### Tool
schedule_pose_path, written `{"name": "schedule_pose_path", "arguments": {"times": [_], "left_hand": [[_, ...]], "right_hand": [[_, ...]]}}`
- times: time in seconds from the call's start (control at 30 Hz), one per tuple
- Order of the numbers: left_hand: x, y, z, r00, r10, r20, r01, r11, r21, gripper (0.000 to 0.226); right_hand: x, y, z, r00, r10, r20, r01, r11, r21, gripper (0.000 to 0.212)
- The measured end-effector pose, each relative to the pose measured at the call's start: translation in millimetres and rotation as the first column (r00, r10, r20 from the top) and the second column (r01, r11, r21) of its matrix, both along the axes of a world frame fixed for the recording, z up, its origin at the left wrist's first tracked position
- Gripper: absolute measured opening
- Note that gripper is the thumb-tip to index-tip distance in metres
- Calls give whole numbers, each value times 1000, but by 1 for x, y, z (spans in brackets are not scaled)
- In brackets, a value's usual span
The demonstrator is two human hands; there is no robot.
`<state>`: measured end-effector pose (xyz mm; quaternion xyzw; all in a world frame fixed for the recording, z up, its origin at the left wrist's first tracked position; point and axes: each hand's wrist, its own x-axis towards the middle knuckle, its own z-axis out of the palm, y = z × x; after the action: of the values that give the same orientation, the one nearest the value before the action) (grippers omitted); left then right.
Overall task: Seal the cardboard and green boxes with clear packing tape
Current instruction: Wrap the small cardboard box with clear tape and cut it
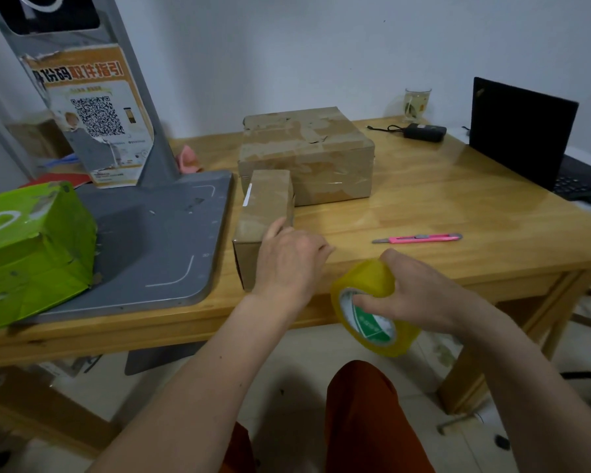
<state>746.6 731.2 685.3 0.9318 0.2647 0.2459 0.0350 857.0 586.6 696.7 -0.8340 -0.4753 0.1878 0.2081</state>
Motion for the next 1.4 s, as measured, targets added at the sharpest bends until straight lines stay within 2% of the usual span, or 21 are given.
{"name": "schedule_pose_path", "arguments": {"times": [0.1, 0.17, 0.27, 0.33, 0.47, 0.57, 0.63, 0.8, 0.97, 1.07, 1.17, 1.3, 1.4], "left_hand": [[-1, 3, 1, 1000, -5, 23, 6, 1000, -28, 28], [-2, 5, 4, 999, 2, 53, 3, 995, -101, 28], [-4, 9, 17, 988, 74, 135, -36, 964, -265, 29], [-4, 9, 21, 984, 82, 158, -30, 950, -309, 30], [-4, 7, 23, 971, 115, 210, -24, 919, -394, 28], [-4, 7, 30, 948, 166, 272, -12, 872, -490, 25], [-5, 6, 32, 945, 168, 280, -1, 859, -512, 24], [-8, 13, 31, 919, 180, 351, 76, 792, -606, 27], [-17, 15, 32, 918, 183, 351, 97, 757, -647, 19], [-18, 16, 30, 924, 158, 349, 120, 745, -656, 15], [-19, 17, 33, 911, 150, 384, 174, 705, -688, 15], [-20, 17, 35, 882, 184, 435, 220, 654, -724, 16], [-21, 17, 35, 856, 204, 475, 256, 631, -733, 16]], "right_hand": [[-9, 3, 0, 997, 31, -68, -28, 998, 48, 44], [-12, 4, 2, 995, 62, -80, -58, 997, 55, 42], [-17, 5, -4, 989, 124, -81, -127, 991, -37, 42], [-22, 6, -13, 989, 113, -96, -120, 991, -62, 40], [-24, 12, -15, 998, 62, 6, -61, 995, -81, 42], [-28, 16, -15, 994, 82, 79, -63, 976, -210, 42], [-31, 17, -19, 994, 82, 66, -62, 964, -257, 44], [-34, 20, -19, 999, 39, -22, -41, 991, -127, 60], [-24, 20, -19, 984, 51, -172, -73, 990, -121, 34], [-20, 21, -22, 986, 49, -157, -71, 987, -142, 33], [-17, 21, -24, 990, 11, -137, -25, 995, -96, 35], [-21, 23, -27, 1000, -17, -15, 15, 992, -127, 40], [-21, 24, -28, 986, -22, -166, 12, 998, -60, 44]]}}
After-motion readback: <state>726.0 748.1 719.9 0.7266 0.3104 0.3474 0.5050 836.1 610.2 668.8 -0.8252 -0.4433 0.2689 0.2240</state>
